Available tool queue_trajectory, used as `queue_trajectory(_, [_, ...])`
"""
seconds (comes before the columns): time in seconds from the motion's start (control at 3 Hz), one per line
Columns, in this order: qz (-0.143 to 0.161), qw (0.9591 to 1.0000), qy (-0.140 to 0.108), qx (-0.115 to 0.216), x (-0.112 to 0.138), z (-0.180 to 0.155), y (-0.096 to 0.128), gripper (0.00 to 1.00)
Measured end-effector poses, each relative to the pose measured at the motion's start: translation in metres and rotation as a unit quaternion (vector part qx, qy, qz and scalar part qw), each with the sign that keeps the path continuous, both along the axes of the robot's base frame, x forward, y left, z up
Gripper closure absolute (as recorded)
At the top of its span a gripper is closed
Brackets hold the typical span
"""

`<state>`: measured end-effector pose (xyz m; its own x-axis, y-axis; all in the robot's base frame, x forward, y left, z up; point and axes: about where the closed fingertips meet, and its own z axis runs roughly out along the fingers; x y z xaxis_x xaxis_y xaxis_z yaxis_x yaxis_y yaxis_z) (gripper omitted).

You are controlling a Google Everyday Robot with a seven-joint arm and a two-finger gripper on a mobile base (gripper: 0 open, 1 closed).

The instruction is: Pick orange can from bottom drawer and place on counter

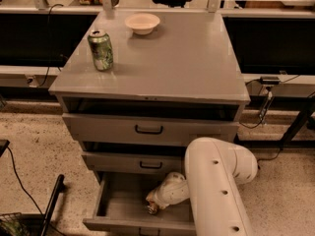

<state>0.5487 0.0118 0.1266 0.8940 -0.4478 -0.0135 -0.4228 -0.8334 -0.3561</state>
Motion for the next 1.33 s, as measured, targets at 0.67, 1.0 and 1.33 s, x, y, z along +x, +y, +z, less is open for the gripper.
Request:
queue_trajectory(0.67, [0.007, 0.9986, -0.018, 0.05, -0.005, 0.023, -0.001, 0.77])
queue_trajectory(1.0, [0.017, 0.9849, -0.075, 0.155, -0.019, 0.084, -0.01, 0.85])
queue_trajectory(1.33, [0.03, 0.967, -0.12, 0.222, -0.027, 0.131, -0.019, 0.85])
